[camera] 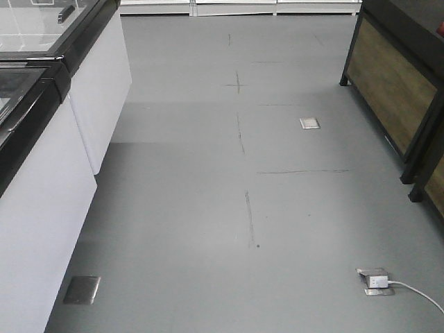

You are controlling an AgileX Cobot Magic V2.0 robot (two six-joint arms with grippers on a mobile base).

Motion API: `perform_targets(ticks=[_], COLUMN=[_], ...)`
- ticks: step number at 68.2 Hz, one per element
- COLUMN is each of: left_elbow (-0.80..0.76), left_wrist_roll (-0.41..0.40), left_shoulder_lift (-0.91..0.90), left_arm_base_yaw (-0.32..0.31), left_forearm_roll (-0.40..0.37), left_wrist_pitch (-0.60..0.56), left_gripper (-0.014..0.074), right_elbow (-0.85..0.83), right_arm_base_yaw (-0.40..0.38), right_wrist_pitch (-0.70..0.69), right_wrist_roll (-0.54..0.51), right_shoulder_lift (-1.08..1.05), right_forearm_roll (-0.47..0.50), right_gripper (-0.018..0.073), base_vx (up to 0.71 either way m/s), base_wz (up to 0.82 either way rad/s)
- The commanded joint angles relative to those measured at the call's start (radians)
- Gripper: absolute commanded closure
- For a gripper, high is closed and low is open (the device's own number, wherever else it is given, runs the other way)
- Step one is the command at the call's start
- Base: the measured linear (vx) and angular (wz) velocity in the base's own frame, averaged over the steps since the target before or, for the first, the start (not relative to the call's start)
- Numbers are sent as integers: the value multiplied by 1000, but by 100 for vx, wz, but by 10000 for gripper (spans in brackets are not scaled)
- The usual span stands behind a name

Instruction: Left arm holds basket, right arm returns cookies

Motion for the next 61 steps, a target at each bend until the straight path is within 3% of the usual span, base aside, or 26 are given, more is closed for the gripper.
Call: perform_targets(ticks=[1,12,27,46,53,61], left_elbow=[-46,-53,-53,-63,-111,-213], left_wrist_roll=[-49,-108,-106,-103,-104,-97], left_shoulder_lift=[5,38,110,156,194,240], left_arm_base_yaw=[37,125,279,458,535,638], left_forearm_roll=[-2,-24,-204,-294,-357,-360], left_wrist_pitch=[-52,-48,-29,-104,-78,-11], left_gripper=[190,222,284,297,297,297], right_elbow=[-1,-1,-1,-1,-1,-1], right_arm_base_yaw=[1,1,1,1,1,1], right_wrist_pitch=[-71,-71,-71,-71,-71,-71], right_wrist_roll=[0,0,0,0,0,0], right_shoulder_lift=[-9,-9,-9,-9,-9,-9], right_forearm_roll=[-8,-8,-8,-8,-8,-8], right_gripper=[568,568,568,568,568,568], base_vx=[0,0,0,0,0,0], base_wz=[0,0,0,0,0,0])
